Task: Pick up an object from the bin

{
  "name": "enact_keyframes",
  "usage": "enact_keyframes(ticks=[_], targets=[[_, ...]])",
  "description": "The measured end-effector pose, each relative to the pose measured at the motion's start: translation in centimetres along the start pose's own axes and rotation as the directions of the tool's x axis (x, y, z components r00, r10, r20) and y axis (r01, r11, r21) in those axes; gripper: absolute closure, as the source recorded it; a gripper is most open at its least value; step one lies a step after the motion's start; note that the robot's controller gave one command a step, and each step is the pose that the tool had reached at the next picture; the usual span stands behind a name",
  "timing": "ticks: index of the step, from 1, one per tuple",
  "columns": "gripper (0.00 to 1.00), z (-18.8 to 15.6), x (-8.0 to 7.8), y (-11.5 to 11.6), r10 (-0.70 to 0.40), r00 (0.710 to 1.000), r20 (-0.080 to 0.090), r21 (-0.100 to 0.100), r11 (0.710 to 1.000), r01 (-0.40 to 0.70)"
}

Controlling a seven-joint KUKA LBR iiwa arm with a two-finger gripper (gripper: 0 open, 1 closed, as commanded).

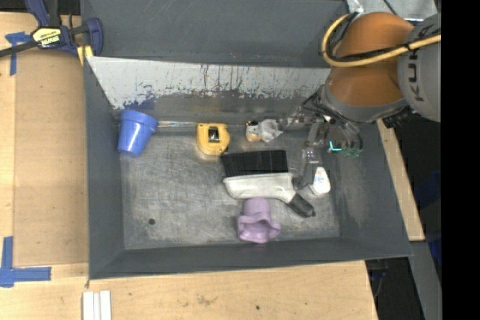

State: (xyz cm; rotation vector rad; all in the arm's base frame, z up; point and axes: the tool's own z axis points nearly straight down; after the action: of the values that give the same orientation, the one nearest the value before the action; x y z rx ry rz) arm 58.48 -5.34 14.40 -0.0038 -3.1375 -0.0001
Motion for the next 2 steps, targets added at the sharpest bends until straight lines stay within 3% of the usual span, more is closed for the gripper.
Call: enact_keyframes(ticks=[1, 2], targets=[[0.0, -0.4, -0.2, 0.0, -0.001, 1.0, 0.008, 0.001, 1.0, 0.001], [0.0, 3.8, -2.1, 2.4, 0.151, 0.988, 0.018, 0.0, 0.989, -0.151]])
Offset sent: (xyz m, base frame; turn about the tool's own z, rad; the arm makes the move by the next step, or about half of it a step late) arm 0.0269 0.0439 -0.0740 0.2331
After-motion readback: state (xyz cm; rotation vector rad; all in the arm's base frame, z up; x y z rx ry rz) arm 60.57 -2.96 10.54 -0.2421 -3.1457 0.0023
